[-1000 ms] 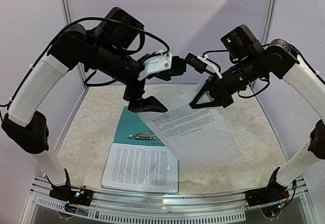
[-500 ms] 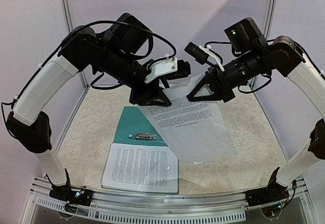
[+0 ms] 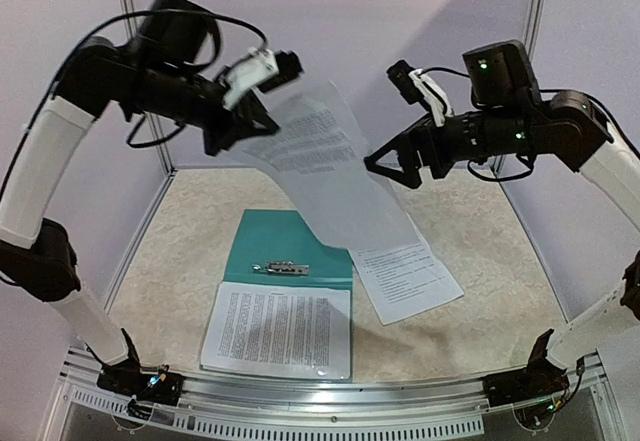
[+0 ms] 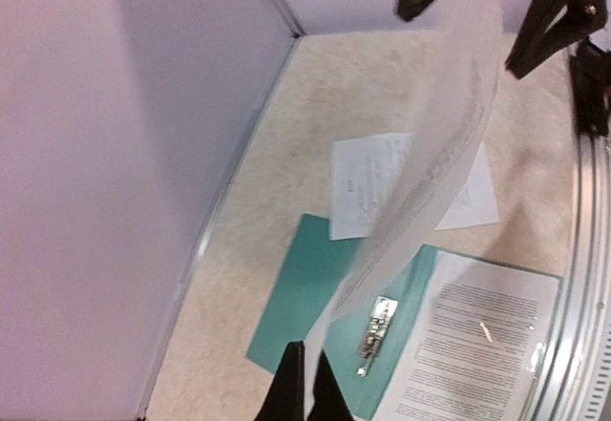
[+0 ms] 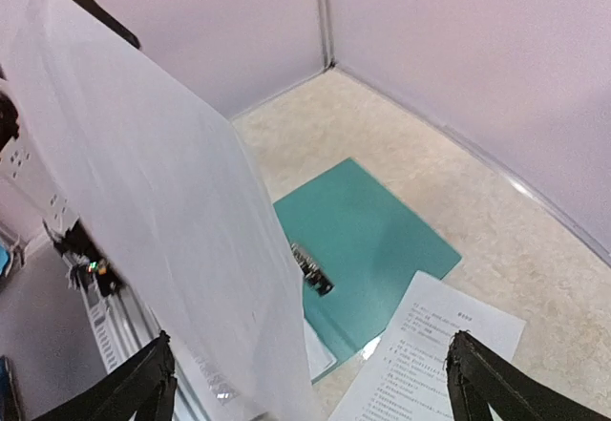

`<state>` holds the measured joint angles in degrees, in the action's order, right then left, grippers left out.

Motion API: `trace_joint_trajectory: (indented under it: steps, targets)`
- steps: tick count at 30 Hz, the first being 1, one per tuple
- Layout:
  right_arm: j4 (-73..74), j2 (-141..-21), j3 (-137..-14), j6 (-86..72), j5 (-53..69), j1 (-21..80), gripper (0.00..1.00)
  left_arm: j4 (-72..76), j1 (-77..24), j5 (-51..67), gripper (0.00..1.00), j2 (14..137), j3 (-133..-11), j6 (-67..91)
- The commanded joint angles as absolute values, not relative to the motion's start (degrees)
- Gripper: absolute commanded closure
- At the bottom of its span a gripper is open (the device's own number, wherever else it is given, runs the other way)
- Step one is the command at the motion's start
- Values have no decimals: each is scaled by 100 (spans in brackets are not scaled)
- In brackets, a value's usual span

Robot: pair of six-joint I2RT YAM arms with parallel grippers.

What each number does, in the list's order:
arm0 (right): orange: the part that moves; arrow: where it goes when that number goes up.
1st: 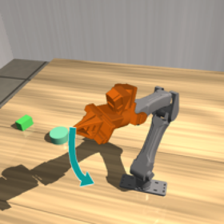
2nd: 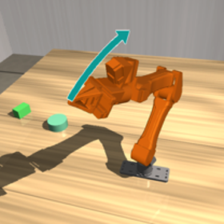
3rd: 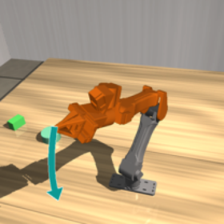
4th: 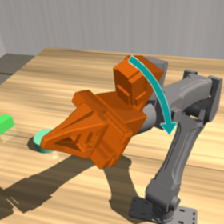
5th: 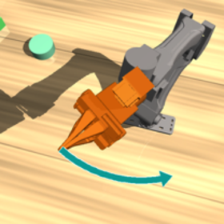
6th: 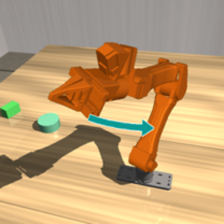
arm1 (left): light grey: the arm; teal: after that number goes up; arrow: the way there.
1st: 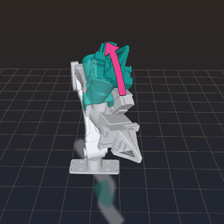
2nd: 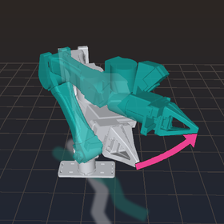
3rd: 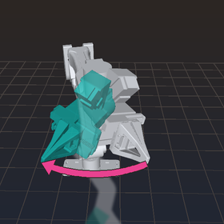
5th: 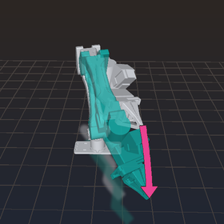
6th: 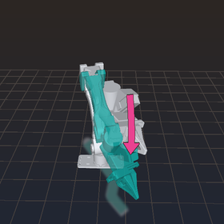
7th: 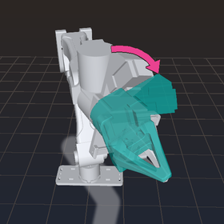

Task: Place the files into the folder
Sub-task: Pass from the right arm to the left, then clamp the file at the center of the board.

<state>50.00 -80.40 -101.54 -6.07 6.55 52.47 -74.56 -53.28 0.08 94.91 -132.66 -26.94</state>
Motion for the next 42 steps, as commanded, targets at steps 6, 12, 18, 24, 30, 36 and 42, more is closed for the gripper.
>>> trace_joint_trajectory:
  steps: [6, 12, 18, 24, 30, 36, 42]
  targets:
    - [1596, -6121, -8176, -794, -189, 5230, 1, -7375, -4984, -779, 100, 8287, -14530, -2555]
    - [729, -6705, -8273, -647, 1020, 5237, 1, -7363, -4983, -599, 100, 8164, -15364, -1923]
    - [358, -7380, -8563, -206, 2223, 5268, 2, -7355, -4966, -255, 100, 8108, -15531, -1537]
    - [-884, -7516, -7313, 1054, 1155, 5780, 1, -7244, -4966, -477, 100, 8228, -15850, -1450]
    - [-4016, -7733, -6195, 3591, -340, 6527, 1, -7266, -4966, -249, 100, 8299, -15931, -1355]
    - [-5998, -8956, -6450, 5442, -1003, 6747, 1, -7216, -4966, -212, 100, 8414, -16093, -1347]
    - [-7105, -10034, -7074, 6626, -1203, 6816, 1, -7229, -4959, -226, 100, 8457, -16137, -1345]
